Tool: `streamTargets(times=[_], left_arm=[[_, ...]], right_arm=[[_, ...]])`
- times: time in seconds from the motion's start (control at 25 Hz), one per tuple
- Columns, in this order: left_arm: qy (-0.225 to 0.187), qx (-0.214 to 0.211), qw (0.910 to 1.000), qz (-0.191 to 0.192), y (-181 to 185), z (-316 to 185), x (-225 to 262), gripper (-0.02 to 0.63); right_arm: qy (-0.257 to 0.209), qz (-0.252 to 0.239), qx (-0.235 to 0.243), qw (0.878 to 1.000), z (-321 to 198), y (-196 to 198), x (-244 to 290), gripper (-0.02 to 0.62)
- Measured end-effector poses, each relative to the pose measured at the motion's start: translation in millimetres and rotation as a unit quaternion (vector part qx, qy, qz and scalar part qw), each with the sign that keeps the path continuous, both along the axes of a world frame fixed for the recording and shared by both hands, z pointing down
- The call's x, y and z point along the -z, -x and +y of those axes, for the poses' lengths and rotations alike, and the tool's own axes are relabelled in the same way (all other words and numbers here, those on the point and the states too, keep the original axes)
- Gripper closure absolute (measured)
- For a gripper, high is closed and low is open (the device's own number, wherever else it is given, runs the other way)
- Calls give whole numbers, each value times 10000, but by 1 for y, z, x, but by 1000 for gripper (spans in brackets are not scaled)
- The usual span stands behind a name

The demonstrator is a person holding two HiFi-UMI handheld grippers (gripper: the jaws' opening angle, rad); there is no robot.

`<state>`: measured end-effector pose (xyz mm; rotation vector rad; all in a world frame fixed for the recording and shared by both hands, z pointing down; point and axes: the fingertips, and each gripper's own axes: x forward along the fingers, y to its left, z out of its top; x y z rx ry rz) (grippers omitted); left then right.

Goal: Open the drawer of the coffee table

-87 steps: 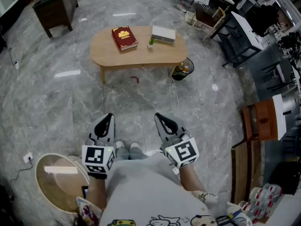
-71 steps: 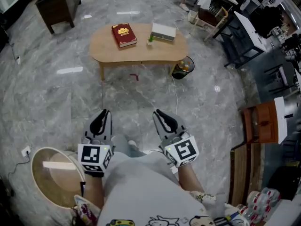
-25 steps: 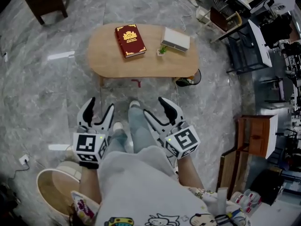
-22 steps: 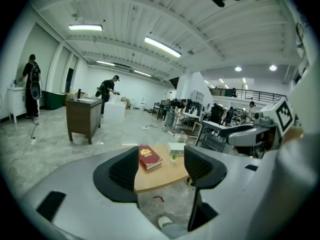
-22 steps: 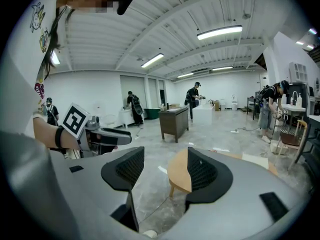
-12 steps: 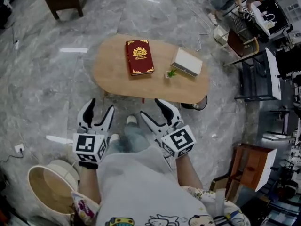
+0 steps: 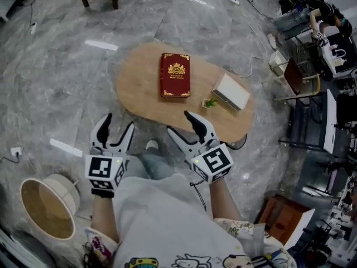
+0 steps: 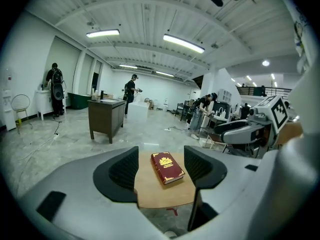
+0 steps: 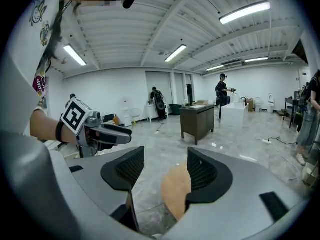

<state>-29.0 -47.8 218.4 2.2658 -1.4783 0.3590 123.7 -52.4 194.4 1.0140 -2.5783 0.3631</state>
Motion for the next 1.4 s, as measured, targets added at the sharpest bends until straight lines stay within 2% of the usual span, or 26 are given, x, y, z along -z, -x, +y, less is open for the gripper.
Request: streamTargets(times=[0.28, 0.52, 0.64, 0.92, 1.12, 1.24, 1.4], left_arm=[[156, -47, 9999, 43, 21, -5, -18, 345], [267, -423, 9984, 255, 30, -2, -48, 345], [305, -491, 9982, 185, 33, -7, -73, 345], [684, -415, 9968, 10, 38, -14, -153, 345], [1010, -418, 9939, 162, 40, -13, -220, 345], [1166, -561, 9915, 152, 39, -10, -262, 345], [1128, -978, 9888, -44, 34, -8, -309, 345]], right_arm=[[115, 54, 4, 9999, -14, 19, -16, 359], [324, 107, -142, 9993, -13, 28, -39, 359], [517, 111, -177, 9984, -14, 29, -62, 359], [908, 258, 75, 9955, -14, 28, -124, 360], [1006, 295, 177, 9943, -19, 29, -164, 359], [1090, 262, 183, 9935, -21, 33, -189, 359], [1234, 117, 153, 9922, -17, 40, -217, 360]])
